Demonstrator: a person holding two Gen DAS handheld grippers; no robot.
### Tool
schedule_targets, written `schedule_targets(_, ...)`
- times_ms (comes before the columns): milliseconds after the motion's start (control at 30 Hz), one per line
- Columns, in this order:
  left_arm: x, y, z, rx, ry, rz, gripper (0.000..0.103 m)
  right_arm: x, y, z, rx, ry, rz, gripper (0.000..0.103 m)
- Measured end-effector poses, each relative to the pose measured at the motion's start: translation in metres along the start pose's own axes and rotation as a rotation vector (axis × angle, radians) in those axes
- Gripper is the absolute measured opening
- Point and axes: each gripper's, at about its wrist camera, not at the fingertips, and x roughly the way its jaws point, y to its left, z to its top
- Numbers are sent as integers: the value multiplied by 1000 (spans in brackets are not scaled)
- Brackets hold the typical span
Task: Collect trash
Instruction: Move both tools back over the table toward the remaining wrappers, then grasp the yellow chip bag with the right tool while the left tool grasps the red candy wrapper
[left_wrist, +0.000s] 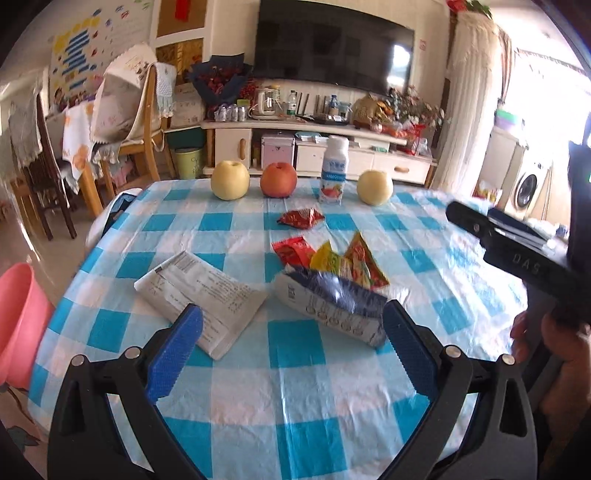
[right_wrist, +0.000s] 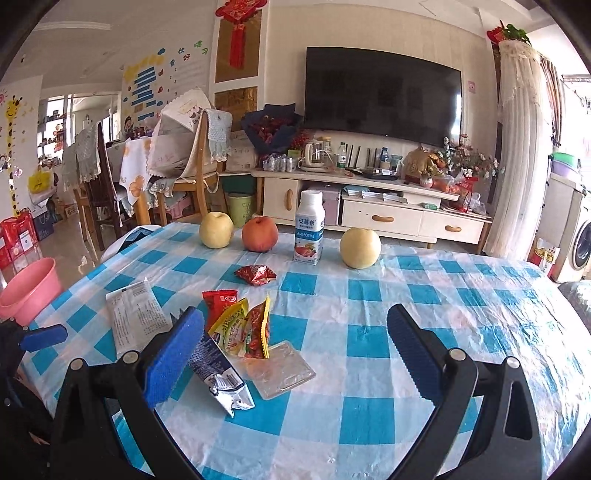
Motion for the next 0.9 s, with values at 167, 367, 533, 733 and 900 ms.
schedule_targets(167, 19, 22, 21, -77, 34, -8, 98, 19, -26, 12, 81, 9, 8, 98)
schedule_targets(367, 60, 42, 42, -125, 86, -11, 98, 61, -75, 18, 322, 79, 70, 98)
schedule_targets(533, 108, 39, 68, -118, 117, -30, 98, 92, -78, 24, 322, 157, 112, 98)
schedule_targets(733, 173, 11, 99, 38, 178, -110, 98, 114, -62, 21, 316, 257, 206, 97)
schedule_targets(900, 222, -6, 116, 134, 255, -190, 98, 123, -37, 16, 261, 344, 294, 68)
